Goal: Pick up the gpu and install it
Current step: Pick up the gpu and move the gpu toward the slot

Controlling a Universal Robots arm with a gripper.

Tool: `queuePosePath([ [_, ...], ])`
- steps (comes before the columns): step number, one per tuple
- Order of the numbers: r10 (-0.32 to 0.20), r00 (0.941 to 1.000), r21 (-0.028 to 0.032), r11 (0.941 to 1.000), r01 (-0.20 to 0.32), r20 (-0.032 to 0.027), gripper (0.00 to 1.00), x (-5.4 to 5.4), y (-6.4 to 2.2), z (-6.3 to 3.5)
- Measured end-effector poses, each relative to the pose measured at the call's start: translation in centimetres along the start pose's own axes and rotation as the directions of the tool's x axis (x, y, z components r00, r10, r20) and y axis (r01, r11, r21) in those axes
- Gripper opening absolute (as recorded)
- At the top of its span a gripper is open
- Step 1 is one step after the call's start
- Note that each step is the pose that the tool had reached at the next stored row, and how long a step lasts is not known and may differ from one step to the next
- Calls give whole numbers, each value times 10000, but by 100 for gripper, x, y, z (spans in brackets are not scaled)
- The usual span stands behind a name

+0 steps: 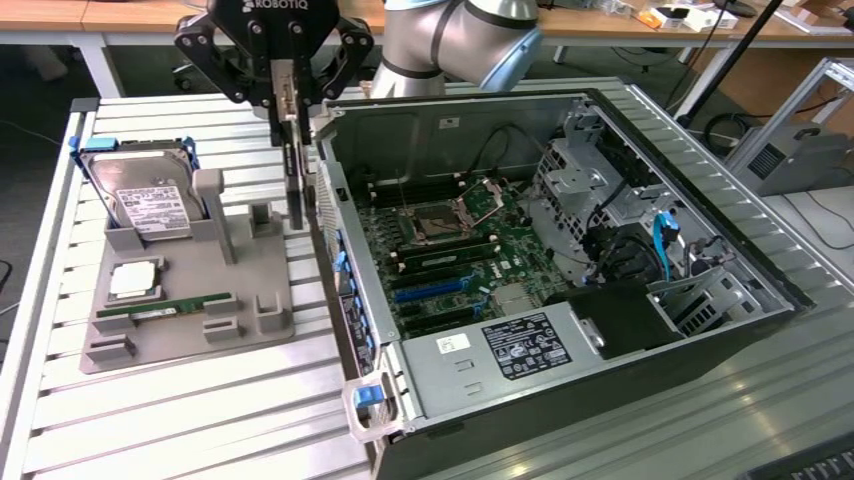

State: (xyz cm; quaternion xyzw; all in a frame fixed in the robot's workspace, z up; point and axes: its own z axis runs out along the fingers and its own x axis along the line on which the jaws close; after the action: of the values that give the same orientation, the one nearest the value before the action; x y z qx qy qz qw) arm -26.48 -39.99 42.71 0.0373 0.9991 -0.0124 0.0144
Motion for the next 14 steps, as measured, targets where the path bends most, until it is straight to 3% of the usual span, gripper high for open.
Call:
queuePosePath([
  [14,-3,10000,104,9999,3,8,27,-108,-7,10],
])
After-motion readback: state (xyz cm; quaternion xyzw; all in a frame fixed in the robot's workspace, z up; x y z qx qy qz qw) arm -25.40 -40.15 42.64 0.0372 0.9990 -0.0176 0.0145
